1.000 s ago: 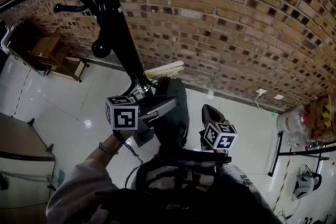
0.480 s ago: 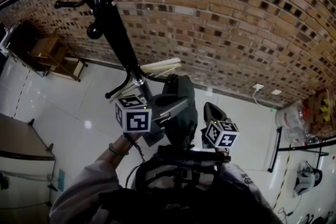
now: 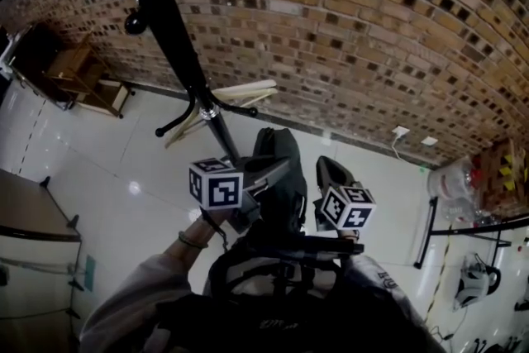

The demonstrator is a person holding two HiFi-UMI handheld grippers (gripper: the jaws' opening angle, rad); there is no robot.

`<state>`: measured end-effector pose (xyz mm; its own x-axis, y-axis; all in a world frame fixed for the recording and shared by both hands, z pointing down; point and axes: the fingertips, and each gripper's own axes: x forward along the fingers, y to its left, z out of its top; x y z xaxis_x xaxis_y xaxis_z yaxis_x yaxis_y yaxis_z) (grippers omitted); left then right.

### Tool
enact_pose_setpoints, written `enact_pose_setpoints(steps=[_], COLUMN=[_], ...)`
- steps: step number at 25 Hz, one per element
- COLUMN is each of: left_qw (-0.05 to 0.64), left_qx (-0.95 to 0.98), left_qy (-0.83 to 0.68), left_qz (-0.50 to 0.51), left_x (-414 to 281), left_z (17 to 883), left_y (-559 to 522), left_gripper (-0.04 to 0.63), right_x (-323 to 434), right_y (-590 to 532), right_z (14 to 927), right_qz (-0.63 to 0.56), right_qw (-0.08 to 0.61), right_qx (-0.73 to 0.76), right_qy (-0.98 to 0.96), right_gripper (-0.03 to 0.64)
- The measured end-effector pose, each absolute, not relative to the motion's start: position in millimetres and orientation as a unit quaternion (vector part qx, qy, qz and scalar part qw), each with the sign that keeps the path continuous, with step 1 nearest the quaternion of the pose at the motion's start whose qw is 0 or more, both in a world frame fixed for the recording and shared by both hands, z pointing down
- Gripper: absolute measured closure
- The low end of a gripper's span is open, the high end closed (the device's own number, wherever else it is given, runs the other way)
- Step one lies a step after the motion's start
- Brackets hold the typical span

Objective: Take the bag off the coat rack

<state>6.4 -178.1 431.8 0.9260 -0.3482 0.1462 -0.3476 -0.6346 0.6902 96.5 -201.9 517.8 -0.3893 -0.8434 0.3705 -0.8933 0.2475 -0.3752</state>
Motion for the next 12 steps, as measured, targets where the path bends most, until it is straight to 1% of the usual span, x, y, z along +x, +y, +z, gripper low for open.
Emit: enact_pose_setpoints(steps=[6,12], left_qw=[0.398,0.400], left_qx=[0.889,0.875], left_qy=[-0.227,-0.271], left_qz=[0.008,-0.004], left_x=[9,-5], left_z=[461,472], left_y=[-155,-143], left_gripper=[0.555,0.555], right_x=[89,61], right_y=[-194,-191], right_z=[510,501], right_qz=[0.255,0.236], right_qw=[0.066,0.082], right_qx=[0.519,0.472], right_qy=[-0.813,-0.846], right_gripper=[0.609,0.609])
